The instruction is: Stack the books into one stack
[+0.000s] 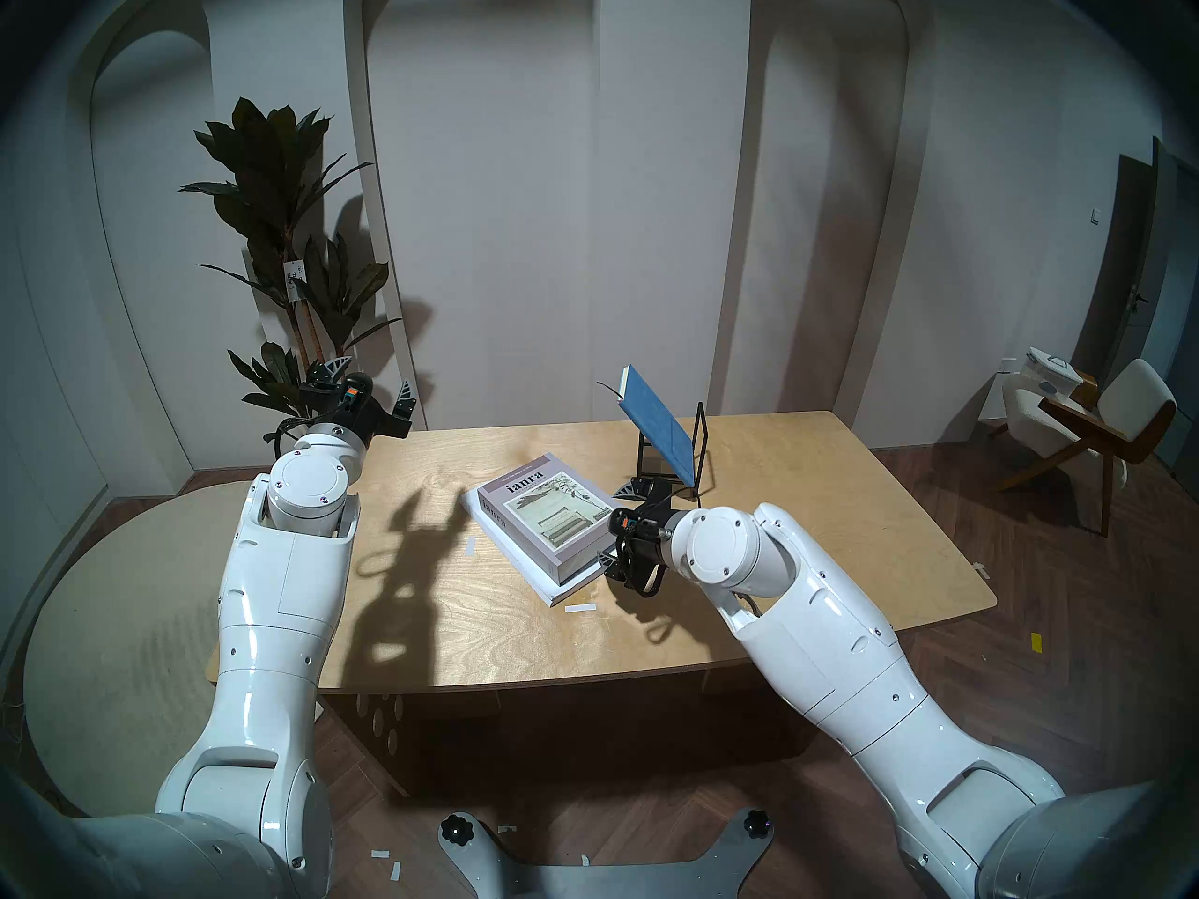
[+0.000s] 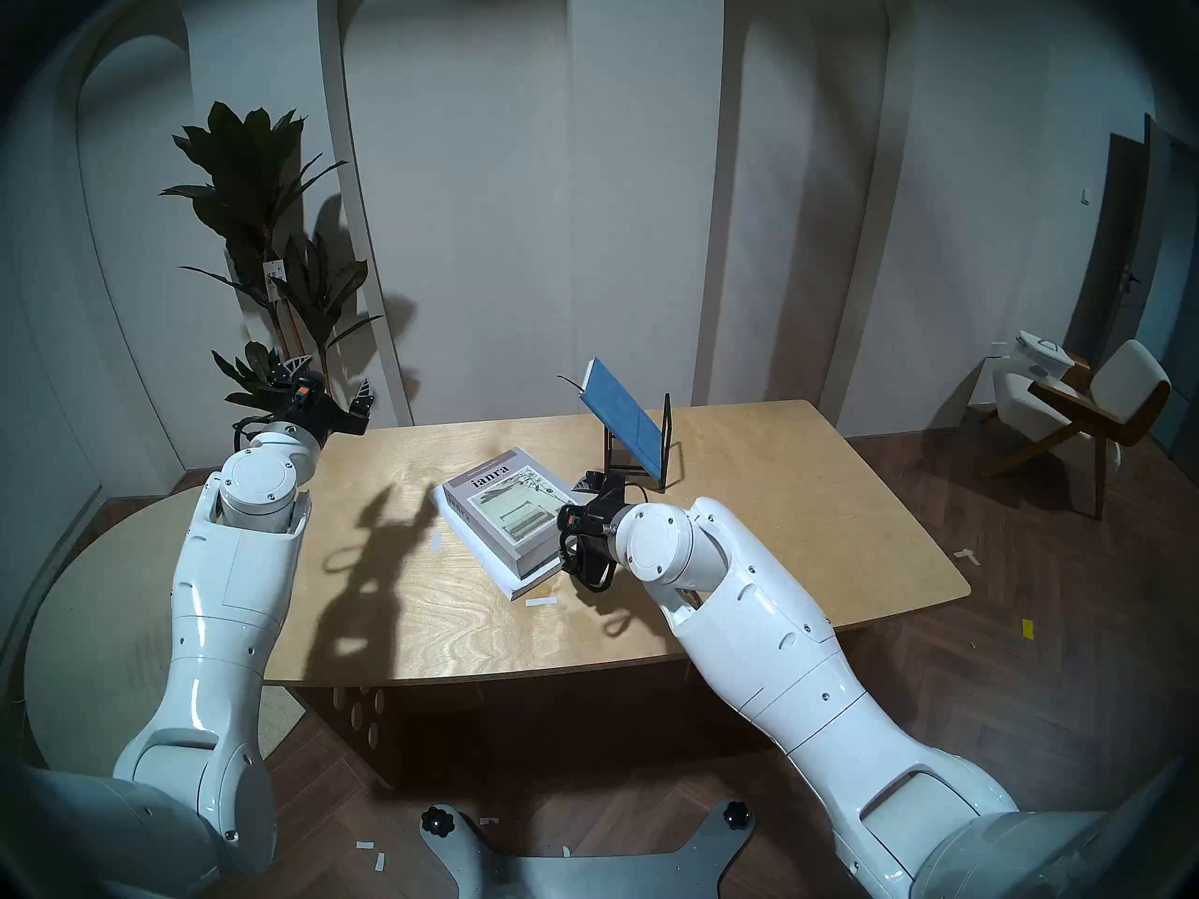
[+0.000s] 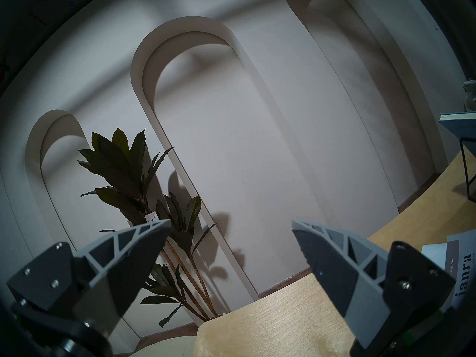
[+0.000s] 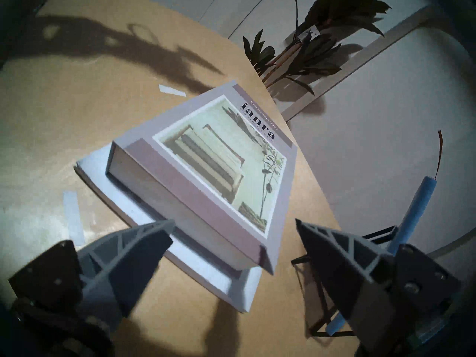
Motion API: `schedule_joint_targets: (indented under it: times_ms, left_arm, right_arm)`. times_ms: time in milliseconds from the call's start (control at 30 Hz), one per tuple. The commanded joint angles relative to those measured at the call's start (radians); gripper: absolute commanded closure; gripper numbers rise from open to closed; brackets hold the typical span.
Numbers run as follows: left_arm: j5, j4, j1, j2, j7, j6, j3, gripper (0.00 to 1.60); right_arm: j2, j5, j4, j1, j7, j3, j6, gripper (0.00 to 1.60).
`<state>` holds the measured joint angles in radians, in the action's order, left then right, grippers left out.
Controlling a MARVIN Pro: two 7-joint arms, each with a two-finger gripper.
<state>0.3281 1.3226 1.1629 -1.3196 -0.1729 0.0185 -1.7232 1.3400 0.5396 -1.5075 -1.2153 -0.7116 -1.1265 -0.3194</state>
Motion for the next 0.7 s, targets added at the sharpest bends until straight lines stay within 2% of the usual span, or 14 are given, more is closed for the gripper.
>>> schedule_joint_targets:
  times_ms: [0,133,233,367,400,433,667]
  left_arm:
    - [-0.001,0.02,-0.022,0.003,0.0,0.004,0.0,0.0]
    - [-0.002,0.021,-0.022,0.003,0.001,0.003,0.001,0.0]
    - [-0.003,0.021,-0.022,0.003,0.001,0.003,0.001,0.0]
    - [-0.003,0.021,-0.022,0.004,0.002,0.003,0.002,0.0]
    - [-0.003,0.021,-0.022,0.004,0.002,0.003,0.002,0.0]
    - [-0.003,0.02,-0.022,0.004,0.002,0.003,0.002,0.0]
    - [-0.004,0.019,-0.021,0.005,0.004,0.004,0.003,0.0]
  right_arm:
    - [0.074,-0.163,-0.027,0.046,-0.122,-0.097,-0.101,0.0]
    - [0.108,-0.244,-0.053,0.034,-0.124,-0.168,-0.15,0.0]
    - [0.119,-0.233,-0.108,-0.001,-0.039,-0.197,-0.163,0.0]
    - [0.127,-0.206,-0.173,-0.053,0.032,-0.235,-0.099,0.0]
    - [0.133,-0.204,-0.16,-0.046,0.022,-0.245,-0.082,0.0]
    - [0.132,-0.202,-0.196,-0.066,0.064,-0.255,-0.078,0.0]
    - [0.148,-0.215,-0.279,-0.126,0.179,-0.365,-0.036,0.0]
